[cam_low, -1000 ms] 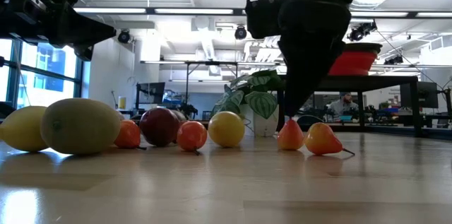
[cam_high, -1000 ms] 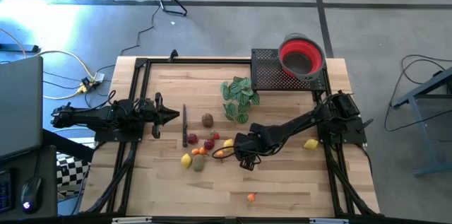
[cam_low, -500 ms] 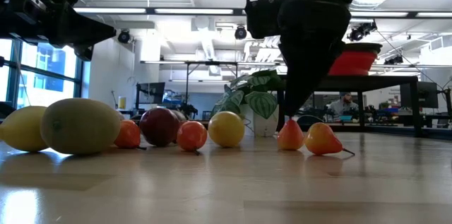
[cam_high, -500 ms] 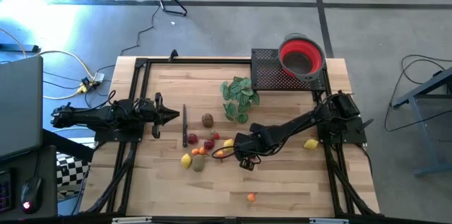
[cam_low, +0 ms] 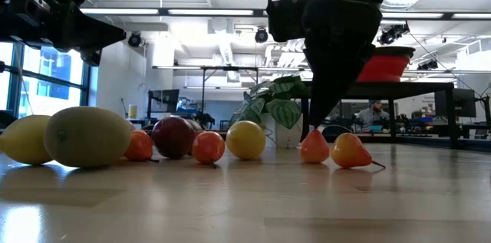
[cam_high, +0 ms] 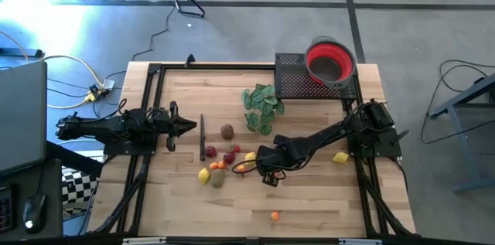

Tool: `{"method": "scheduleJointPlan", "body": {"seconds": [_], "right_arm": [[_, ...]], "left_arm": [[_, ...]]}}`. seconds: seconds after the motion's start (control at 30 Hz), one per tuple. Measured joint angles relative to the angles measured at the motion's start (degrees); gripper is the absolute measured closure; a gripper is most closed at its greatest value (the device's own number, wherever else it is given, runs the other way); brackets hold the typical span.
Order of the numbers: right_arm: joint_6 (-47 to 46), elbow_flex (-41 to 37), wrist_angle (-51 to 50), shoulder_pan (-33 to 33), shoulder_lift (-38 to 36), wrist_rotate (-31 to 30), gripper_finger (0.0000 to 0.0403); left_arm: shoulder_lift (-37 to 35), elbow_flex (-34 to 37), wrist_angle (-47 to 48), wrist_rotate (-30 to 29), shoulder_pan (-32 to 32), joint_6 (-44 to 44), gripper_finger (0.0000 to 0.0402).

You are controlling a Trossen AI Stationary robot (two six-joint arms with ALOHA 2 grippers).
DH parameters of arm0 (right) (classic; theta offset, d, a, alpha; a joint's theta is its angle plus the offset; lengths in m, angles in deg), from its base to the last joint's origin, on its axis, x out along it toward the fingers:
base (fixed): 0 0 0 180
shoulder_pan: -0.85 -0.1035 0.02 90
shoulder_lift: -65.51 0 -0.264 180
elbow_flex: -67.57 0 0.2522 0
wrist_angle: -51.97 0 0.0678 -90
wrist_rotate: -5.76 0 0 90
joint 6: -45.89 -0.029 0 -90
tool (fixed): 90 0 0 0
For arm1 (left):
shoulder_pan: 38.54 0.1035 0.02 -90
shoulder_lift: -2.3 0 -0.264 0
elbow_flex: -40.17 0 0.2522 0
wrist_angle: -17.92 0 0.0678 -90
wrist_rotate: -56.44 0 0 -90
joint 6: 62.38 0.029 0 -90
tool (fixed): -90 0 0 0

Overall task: Pick & Place Fruit
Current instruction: Put the orange pear into the red colander

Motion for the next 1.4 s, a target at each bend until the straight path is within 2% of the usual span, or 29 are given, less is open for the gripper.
{"method": "scheduleJointPlan", "body": {"seconds": [0.47, 0.77, 0.97, 1.4], "right_arm": [[-1.6, 0.0, -1.1, 0.0, -3.8, 0.8, 0.0399], [-6.8, 0.0, -1.4, 0.0, -10.9, -5.1, 0.0399], [-7.1, 0.0, -1.5, 0.2, -15.5, -10.0, 0.0399], [-6.9, 0.0, -3.4, 3.5, -23.0, -11.9, 0.0399]], "left_arm": [[0.0, 0.0, 0.0, 0.0, 0.0, 0.0, 0.0368], [0.0, 0.0, 0.0, 0.0, 0.0, 0.0, 0.0368], [0.0, 0.0, 0.0, 0.0, 0.0, 0.0, 0.0368], [0.0, 0.0, 0.0, 0.0, 0.0, 0.0, 0.0368]]}}
